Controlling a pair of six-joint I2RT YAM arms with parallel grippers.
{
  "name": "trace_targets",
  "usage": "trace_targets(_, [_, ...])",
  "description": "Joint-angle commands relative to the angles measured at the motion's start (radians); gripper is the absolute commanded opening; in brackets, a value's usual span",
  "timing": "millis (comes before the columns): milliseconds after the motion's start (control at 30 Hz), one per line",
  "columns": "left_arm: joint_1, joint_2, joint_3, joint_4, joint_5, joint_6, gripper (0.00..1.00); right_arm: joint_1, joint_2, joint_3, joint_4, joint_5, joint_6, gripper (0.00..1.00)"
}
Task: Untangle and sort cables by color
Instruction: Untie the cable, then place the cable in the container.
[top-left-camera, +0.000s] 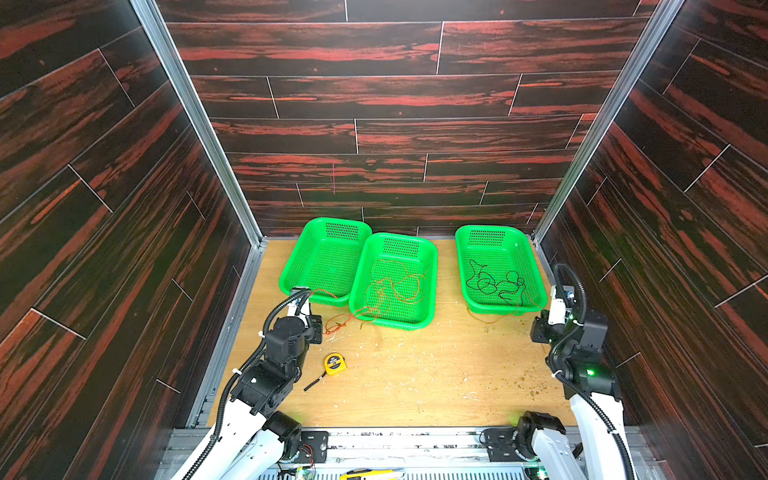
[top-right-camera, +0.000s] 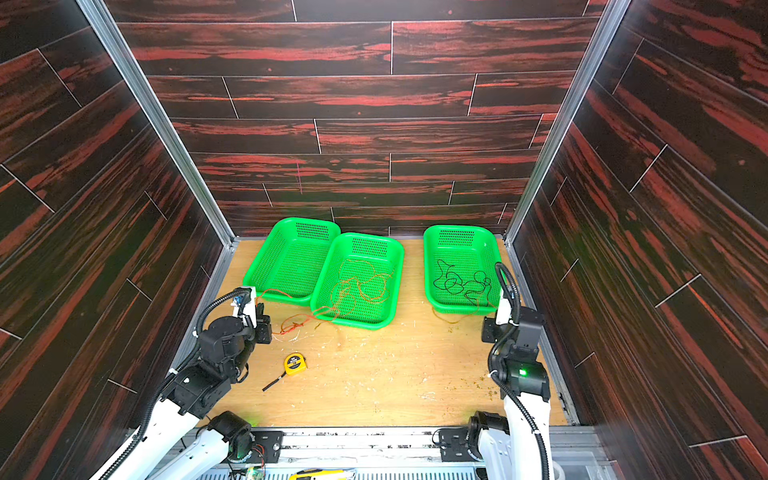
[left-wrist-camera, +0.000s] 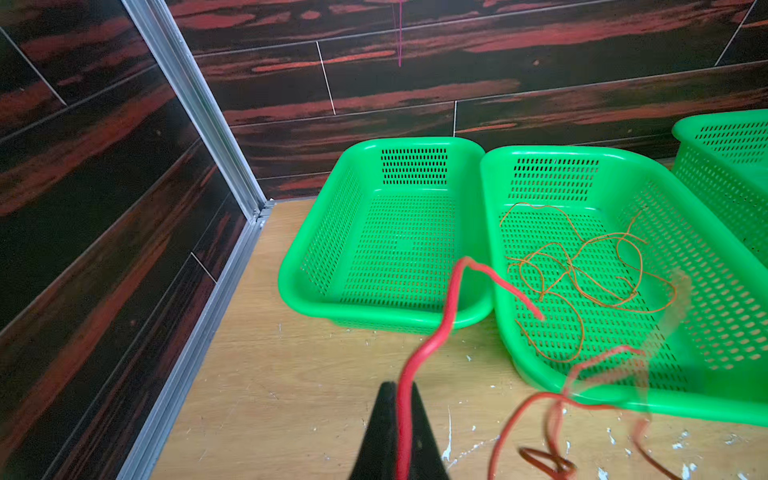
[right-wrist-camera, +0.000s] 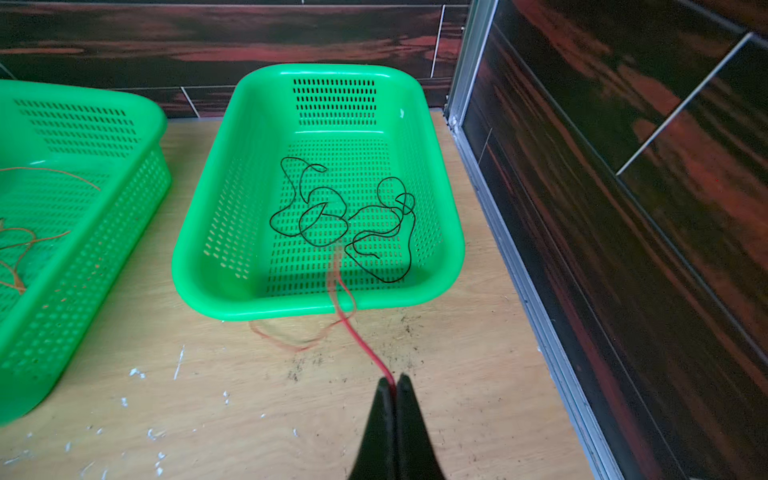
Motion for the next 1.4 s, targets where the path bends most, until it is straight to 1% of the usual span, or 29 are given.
trace_targets(0, [0.005, 0.001, -0.009, 0.012, 0.116, 0.034, 0.0, -0.001, -0.021, 0.047, 0.052, -0.23, -0.056, 0.0])
trace_targets(133, [0.005, 0.023, 0.001, 0.027, 0.373, 0.083, 0.0, 0.005, -0.045, 0.101, 0.1, -0.557, -0.055, 0.0])
trace_targets(200, [0.006, 0.033, 0.006, 0.04, 0.465, 0.09, 0.0, 0.008, -0.045, 0.136, 0.138, -0.69, -0.018, 0.0])
trace_targets(233, [0.005, 0.037, 0.009, 0.051, 0.505, 0.096, 0.0, 0.011, -0.039, 0.157, 0.166, -0.738, 0.016, 0.0])
trace_targets(333, [0.006, 0.046, 0.023, 0.068, 0.572, 0.1, 0.0, 0.04, 0.008, 0.228, 0.244, -0.801, 0.112, 0.0])
trace_targets(400, [0.006, 0.06, 0.043, 0.055, 0.604, 0.122, 0.0, 0.096, 0.058, 0.268, 0.306, -0.792, 0.159, 0.0])
trace_targets(433, [0.005, 0.072, 0.059, 0.032, 0.631, 0.145, 0.0, 0.149, 0.091, 0.295, 0.338, -0.769, 0.158, 0.0])
trace_targets(467, [0.005, 0.09, 0.078, 0.001, 0.654, 0.165, 0.0, 0.207, 0.129, 0.319, 0.356, -0.728, 0.138, 0.0])
trace_targets(533, [0.003, 0.142, 0.111, -0.062, 0.702, 0.215, 0.0, 0.36, 0.242, 0.403, 0.363, -0.626, 0.027, 0.0])
trace_targets(567, [0.002, 0.164, 0.121, -0.079, 0.714, 0.226, 0.0, 0.415, 0.304, 0.45, 0.363, -0.587, -0.013, 0.0])
trace_targets(600, [0.002, 0.185, 0.124, -0.082, 0.726, 0.224, 0.0, 0.467, 0.379, 0.514, 0.367, -0.564, -0.038, 0.0])
trace_targets(633, [0.0, 0.198, 0.122, -0.074, 0.744, 0.222, 0.0, 0.494, 0.461, 0.582, 0.385, -0.569, -0.031, 0.0])
trace_targets(700, [-0.005, 0.203, 0.111, -0.048, 0.757, 0.21, 0.0, 0.536, 0.604, 0.687, 0.451, -0.543, -0.003, 0.0])
trace_targets(800, [-0.01, 0.187, 0.09, -0.029, 0.756, 0.211, 0.0, 0.595, 0.807, 0.816, 0.574, -0.512, -0.009, 0.0])
trace_targets(900, [-0.021, 0.184, 0.077, -0.04, 0.742, 0.228, 0.0, 0.631, 1.019, 0.985, 0.645, -0.571, 0.042, 0.0])
trace_targets(1033, [-0.035, 0.196, 0.071, -0.029, 0.748, 0.229, 0.0, 0.707, 1.275, 1.212, 0.692, -0.597, 0.028, 0.0])
trace_targets(1133, [-0.046, 0.2, 0.069, -0.018, 0.743, 0.222, 0.0, 0.753, 1.497, 1.458, 0.648, -0.582, 0.02, 0.0])
trace_targets(1267, [-0.055, 0.181, 0.063, -0.029, 0.73, 0.213, 0.0, 0.787, 1.809, 1.815, 0.538, -0.569, 0.038, 0.0])
trace_targets(1300, [-0.058, 0.171, 0.059, -0.028, 0.723, 0.208, 0.0, 0.792, 1.878, 1.884, 0.52, -0.56, 0.044, 0.0])
trace_targets(1367, [-0.059, 0.155, 0.056, -0.027, 0.712, 0.202, 0.0, 0.798, 1.964, 1.948, 0.518, -0.549, 0.076, 0.0])
